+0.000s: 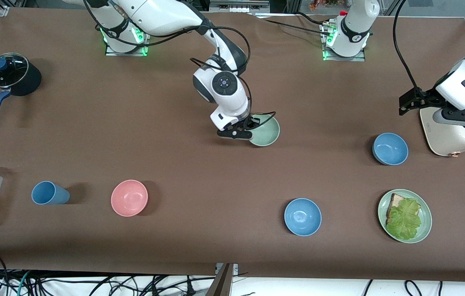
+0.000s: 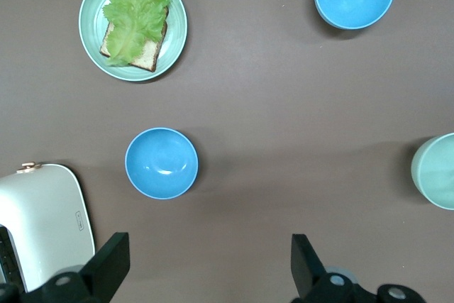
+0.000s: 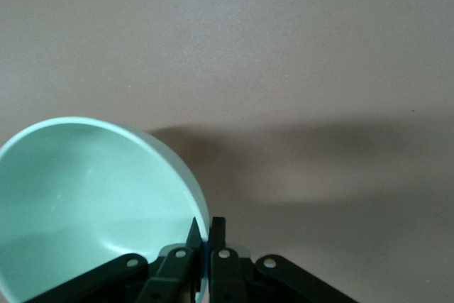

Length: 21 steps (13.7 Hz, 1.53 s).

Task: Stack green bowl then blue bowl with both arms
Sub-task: 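Lower the green bowl at the table center, open and withdraw the right gripper, then reach the left gripper to the blue bowl by the toaster and grasp its rim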

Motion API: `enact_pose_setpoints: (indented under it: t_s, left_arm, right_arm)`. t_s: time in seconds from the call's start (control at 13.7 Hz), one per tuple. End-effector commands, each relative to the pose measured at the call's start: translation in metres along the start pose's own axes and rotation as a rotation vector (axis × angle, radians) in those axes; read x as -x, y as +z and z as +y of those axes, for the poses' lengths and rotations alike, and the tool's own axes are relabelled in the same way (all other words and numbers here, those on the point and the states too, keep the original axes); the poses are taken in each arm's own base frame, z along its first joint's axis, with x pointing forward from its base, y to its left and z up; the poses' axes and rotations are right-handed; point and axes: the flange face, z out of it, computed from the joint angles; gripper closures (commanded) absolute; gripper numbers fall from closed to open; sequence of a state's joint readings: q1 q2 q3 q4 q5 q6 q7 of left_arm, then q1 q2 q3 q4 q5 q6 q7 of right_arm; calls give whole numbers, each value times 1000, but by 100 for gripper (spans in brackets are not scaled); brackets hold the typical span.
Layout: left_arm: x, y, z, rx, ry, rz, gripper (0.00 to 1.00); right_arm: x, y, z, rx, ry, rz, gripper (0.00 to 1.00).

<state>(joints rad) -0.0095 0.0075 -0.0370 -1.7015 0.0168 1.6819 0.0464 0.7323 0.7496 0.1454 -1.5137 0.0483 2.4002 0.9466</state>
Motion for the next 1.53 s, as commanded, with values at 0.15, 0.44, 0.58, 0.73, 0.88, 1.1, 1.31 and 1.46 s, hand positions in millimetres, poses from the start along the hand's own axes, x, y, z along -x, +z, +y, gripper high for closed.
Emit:
enact_pose_setpoints:
  t_s: [0.15,0.44,0.58,0.73,0.88,1.1,1.31,1.46]
  left_arm:
    - [0,-5,-1,17,-9,-4,0]
    - [-1,-3,0,17,2,-10,0]
    - [-2,9,-1,20,-2,-55,0]
    - [-4,32,-13,21,-13,-134,0]
    - [-22,45,-43,22,-58,-141,0]
    - [-50,97,-117,43,-76,-172,0]
    - [-66,178,-162,48,19,-180,0]
    - [-61,216,-175,59,63,-202,0]
  right_arm:
    - [-35,-10,13,23,11,72,0]
    - [-128,-131,72,156,23,106,0]
    - [-173,-197,132,148,-97,83,0]
    - [-181,-258,187,151,-121,35,0]
    - [-180,-318,250,158,-143,-10,0]
    - [-160,-384,341,106,-125,-71,0]
    - [-109,-416,382,82,-107,-50,0]
    - [-101,-421,394,84,-97,-45,0]
